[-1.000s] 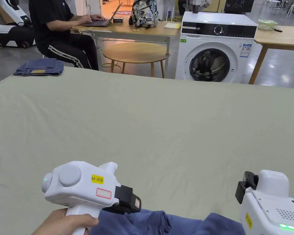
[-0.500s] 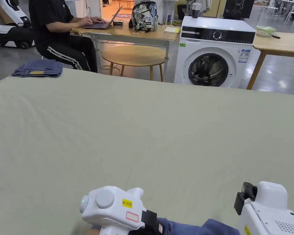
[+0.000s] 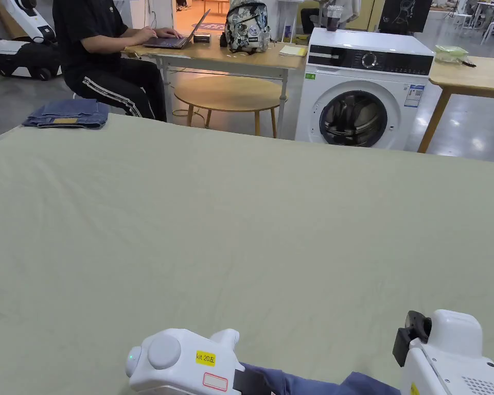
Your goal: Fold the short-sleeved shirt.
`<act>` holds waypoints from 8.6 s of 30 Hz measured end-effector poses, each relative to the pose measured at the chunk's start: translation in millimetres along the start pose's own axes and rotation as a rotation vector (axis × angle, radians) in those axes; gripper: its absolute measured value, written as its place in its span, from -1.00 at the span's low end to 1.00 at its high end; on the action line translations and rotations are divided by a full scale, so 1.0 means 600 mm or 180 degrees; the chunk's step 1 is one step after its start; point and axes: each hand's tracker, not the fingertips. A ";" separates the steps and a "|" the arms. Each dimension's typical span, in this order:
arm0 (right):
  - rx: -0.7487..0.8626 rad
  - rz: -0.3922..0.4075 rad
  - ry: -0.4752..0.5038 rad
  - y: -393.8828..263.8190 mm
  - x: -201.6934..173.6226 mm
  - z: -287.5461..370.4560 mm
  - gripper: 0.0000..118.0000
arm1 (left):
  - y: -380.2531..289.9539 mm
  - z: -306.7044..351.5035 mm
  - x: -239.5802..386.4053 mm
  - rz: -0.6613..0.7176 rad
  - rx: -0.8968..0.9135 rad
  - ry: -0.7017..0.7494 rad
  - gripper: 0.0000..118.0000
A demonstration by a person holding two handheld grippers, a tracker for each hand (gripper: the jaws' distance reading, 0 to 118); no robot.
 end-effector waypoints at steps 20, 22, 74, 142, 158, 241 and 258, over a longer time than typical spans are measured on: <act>0.0139 -0.0016 0.0023 0.020 -0.002 0.009 -1.00 | -0.016 0.241 -0.174 0.0434 0.0563 0.0093 0.31; 0.0166 -0.0010 0.0028 0.020 -0.004 0.011 -1.00 | -0.026 0.215 -0.192 0.0511 0.0432 0.0076 0.31; 0.0148 0.0026 0.0074 0.012 -0.005 0.018 -1.00 | 0.005 0.210 0.138 -0.0608 0.0286 0.0462 -0.90; 0.0694 -0.0015 -0.0012 0.078 -0.034 0.024 -1.00 | -0.018 0.211 0.158 -0.1855 0.3680 0.2217 -1.00; 0.0262 0.0446 0.0251 -0.012 -0.063 0.093 -1.00 | -0.031 0.228 0.132 -0.1749 0.3779 0.2307 -1.00; -0.0480 0.0465 0.0653 -0.003 -0.203 -0.022 -1.00 | 0.036 0.427 -0.190 0.0144 0.0869 -0.0113 -0.71; -0.0606 0.0641 0.0794 -0.011 -0.268 -0.046 -1.00 | 0.034 0.759 -0.333 0.0761 0.0952 0.0874 -0.71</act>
